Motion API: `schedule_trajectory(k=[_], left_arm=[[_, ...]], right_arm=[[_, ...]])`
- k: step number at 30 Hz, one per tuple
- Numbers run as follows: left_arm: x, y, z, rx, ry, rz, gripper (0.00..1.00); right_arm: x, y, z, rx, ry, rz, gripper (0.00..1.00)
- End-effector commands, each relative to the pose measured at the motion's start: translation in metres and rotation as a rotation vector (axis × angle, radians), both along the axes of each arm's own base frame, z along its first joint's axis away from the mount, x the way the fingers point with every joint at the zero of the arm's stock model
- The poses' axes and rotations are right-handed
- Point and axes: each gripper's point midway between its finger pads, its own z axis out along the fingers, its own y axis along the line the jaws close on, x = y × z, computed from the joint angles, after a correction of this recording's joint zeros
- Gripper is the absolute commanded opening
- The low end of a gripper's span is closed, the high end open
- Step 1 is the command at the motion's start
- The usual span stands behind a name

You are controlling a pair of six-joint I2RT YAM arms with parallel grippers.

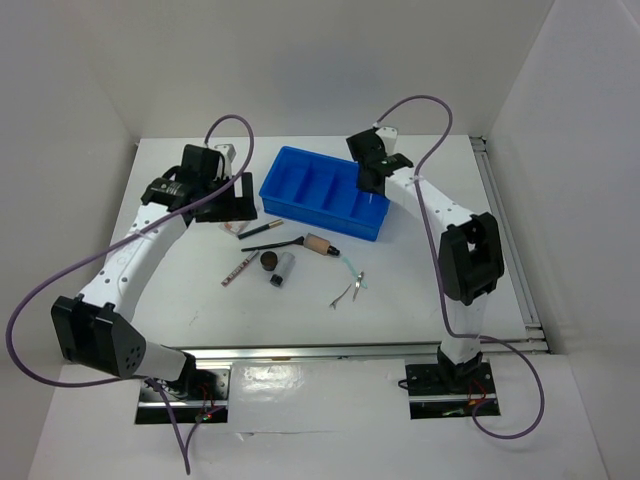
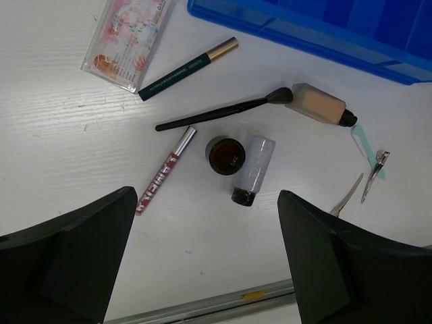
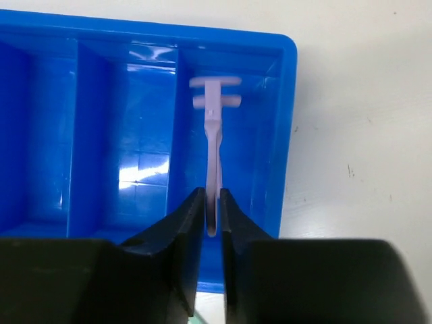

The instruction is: Organize the makeup

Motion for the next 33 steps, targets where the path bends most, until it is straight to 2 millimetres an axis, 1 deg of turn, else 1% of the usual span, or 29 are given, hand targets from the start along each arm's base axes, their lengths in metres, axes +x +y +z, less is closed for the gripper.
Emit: schedule_trajectory(k=[1, 2, 3, 4, 5, 6, 7, 8, 10, 11, 12, 14, 15, 16, 17, 18, 19, 20, 21, 22, 23, 24, 25, 26, 27, 29, 30, 31, 33], left_arm=[[0.009, -0.003, 0.015, -0.017, -0.033, 0.009, 1.00], [0.009, -0.001, 0.011, -0.006, -0.017, 0.015, 1.00], [0.009, -0.002, 0.011, -0.011, -0.015, 0.022, 1.00], [0.009, 0.000, 0.013, -0.010, -0.017, 0.036, 1.00], [0.011, 0.002, 0.010, 0.003, -0.011, 0.045, 1.00], [0.012, 0.001, 0.014, -0.006, -0.018, 0.052, 1.00], [0.012, 0.003, 0.008, 0.007, 0.000, 0.058, 1.00], [0.012, 0.003, 0.008, 0.007, 0.000, 0.059, 1.00], [0.012, 0.003, 0.008, 0.001, 0.002, 0.065, 1.00], [0.012, 0.003, 0.008, 0.001, 0.002, 0.065, 1.00], [0.012, 0.003, 0.008, 0.001, 0.002, 0.065, 1.00], [0.013, 0.001, 0.010, -0.008, -0.005, 0.059, 1.00], [0.013, 0.000, 0.007, -0.008, -0.003, 0.059, 1.00], [0.013, 0.000, 0.007, -0.008, -0.003, 0.059, 1.00], [0.013, 0.000, 0.007, -0.013, -0.001, 0.066, 1.00], [0.014, 0.000, 0.004, -0.011, 0.007, 0.066, 1.00], [0.015, 0.000, 0.001, -0.008, 0.016, 0.066, 1.00], [0.015, -0.002, 0.001, -0.016, 0.019, 0.060, 1.00], [0.015, -0.002, 0.001, -0.016, 0.019, 0.059, 1.00], [0.015, -0.002, -0.002, -0.013, 0.027, 0.060, 1.00], [0.015, -0.004, -0.002, -0.026, 0.031, 0.061, 1.00], [0.016, -0.008, -0.001, -0.028, 0.023, 0.051, 1.00], [0.016, -0.008, -0.001, -0.028, 0.023, 0.051, 1.00], [0.016, -0.008, -0.001, -0.028, 0.023, 0.051, 1.00], [0.016, -0.008, -0.001, -0.028, 0.023, 0.051, 1.00], [0.018, -0.009, 0.000, -0.031, 0.014, 0.051, 1.00], [0.018, -0.009, 0.000, -0.031, 0.014, 0.051, 1.00], [0.015, -0.008, -0.001, -0.028, 0.024, 0.051, 1.00], [0.015, -0.008, -0.001, -0.028, 0.024, 0.051, 1.00]], right_arm=[[0.018, 0.010, 0.030, 0.021, -0.091, 0.021, 0.24], [0.018, 0.010, 0.030, 0.021, -0.091, 0.021, 0.30], [0.017, 0.009, 0.035, 0.026, -0.100, 0.021, 0.51], [0.016, 0.009, 0.039, 0.023, -0.107, 0.027, 0.54], [0.016, 0.009, 0.039, 0.023, -0.107, 0.027, 0.56], [0.015, 0.010, 0.044, 0.033, -0.114, 0.033, 0.57], [0.015, 0.010, 0.044, 0.033, -0.114, 0.033, 0.58], [0.012, 0.008, 0.055, 0.041, -0.129, 0.033, 0.58], [0.009, 0.007, 0.069, 0.060, -0.157, 0.027, 0.57], [0.000, 0.005, 0.075, 0.072, -0.162, 0.036, 0.51], [-0.007, 0.003, 0.078, 0.080, -0.162, 0.043, 0.49], [-0.020, 0.002, 0.081, 0.117, -0.166, 0.047, 0.40], [-0.034, 0.001, 0.083, 0.143, -0.171, 0.071, 0.32], [-0.044, 0.001, 0.079, 0.161, -0.159, 0.081, 0.28], [-0.057, -0.001, 0.060, 0.164, -0.124, 0.097, 0.25], [-0.071, -0.003, 0.068, 0.189, -0.136, 0.117, 0.23], [-0.080, 0.000, 0.063, 0.213, -0.123, 0.146, 0.22], [-0.102, 0.004, 0.051, 0.214, -0.094, 0.182, 0.22], [-0.113, 0.008, 0.046, 0.219, -0.080, 0.207, 0.22], [-0.124, 0.011, 0.040, 0.220, -0.061, 0.229, 0.24], [-0.138, 0.019, 0.034, 0.238, -0.033, 0.249, 0.28], [-0.152, 0.019, 0.017, 0.252, 0.014, 0.245, 0.31], [-0.163, 0.022, 0.014, 0.275, 0.030, 0.257, 0.33], [-0.174, 0.030, 0.007, 0.307, 0.064, 0.284, 0.37], [-0.189, 0.038, -0.012, 0.329, 0.118, 0.300, 0.45], [-0.201, 0.042, -0.028, 0.342, 0.158, 0.297, 0.50], [-0.208, 0.047, -0.038, 0.345, 0.188, 0.293, 0.50], [-0.213, 0.048, -0.051, 0.333, 0.228, 0.285, 0.51], [-0.212, 0.047, -0.063, 0.295, 0.229, 0.263, 0.51]])
